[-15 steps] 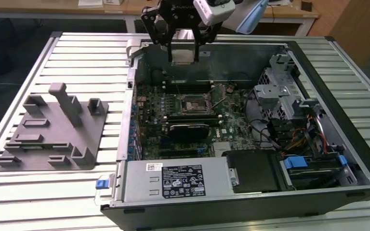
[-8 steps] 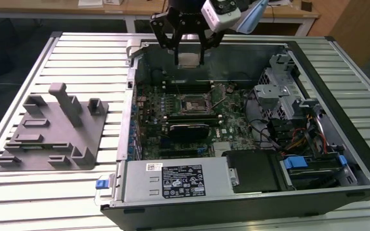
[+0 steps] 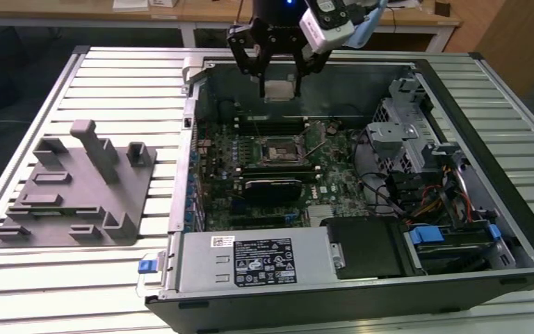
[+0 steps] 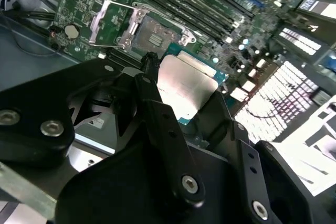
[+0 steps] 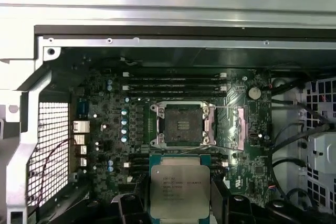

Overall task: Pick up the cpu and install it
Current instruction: 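Pick up the cpu and move it towards the insertion slot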

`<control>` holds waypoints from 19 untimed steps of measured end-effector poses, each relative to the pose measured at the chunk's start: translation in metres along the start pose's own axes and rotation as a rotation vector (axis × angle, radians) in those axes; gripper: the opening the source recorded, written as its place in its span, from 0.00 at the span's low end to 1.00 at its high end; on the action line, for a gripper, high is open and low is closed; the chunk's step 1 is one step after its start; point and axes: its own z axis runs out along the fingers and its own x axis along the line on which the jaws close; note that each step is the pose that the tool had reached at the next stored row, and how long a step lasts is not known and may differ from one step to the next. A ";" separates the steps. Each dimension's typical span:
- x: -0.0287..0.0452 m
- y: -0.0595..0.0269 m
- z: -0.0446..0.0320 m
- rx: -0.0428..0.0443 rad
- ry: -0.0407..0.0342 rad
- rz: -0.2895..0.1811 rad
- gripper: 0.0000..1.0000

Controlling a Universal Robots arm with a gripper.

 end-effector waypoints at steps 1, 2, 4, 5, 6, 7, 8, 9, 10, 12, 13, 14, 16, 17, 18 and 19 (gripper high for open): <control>-0.0010 0.0012 0.0018 0.0001 0.0000 0.000 0.55; -0.0017 0.0024 0.0037 0.0002 0.0001 0.000 0.55; -0.0024 0.0051 0.0075 0.0001 -0.0001 0.000 0.55; -0.0025 0.0064 0.0094 0.0001 0.0000 0.000 0.55; -0.0025 0.0077 0.0113 0.0001 0.0000 0.000 0.55; -0.0025 0.0089 0.0131 0.0001 0.0000 0.000 0.55; -0.0024 0.0101 0.0149 0.0002 0.0001 0.000 0.55; -0.0023 0.0113 0.0168 0.0001 0.0001 0.000 0.55; -0.0023 0.0123 0.0186 0.0001 0.0000 0.000 0.55; -0.0021 0.0142 0.0224 0.0002 0.0001 0.000 0.55; -0.0020 0.0148 0.0243 0.0000 0.0000 0.000 0.55; -0.0020 0.0152 0.0262 -0.0002 -0.0001 0.000 0.55; -0.0019 0.0155 0.0297 0.0002 0.0000 0.000 0.55; -0.0018 0.0156 0.0315 0.0002 0.0001 0.000 0.55; -0.0017 0.0157 0.0333 0.0002 0.0001 0.000 0.55; -0.0017 0.0158 0.0351 0.0003 0.0001 0.000 0.55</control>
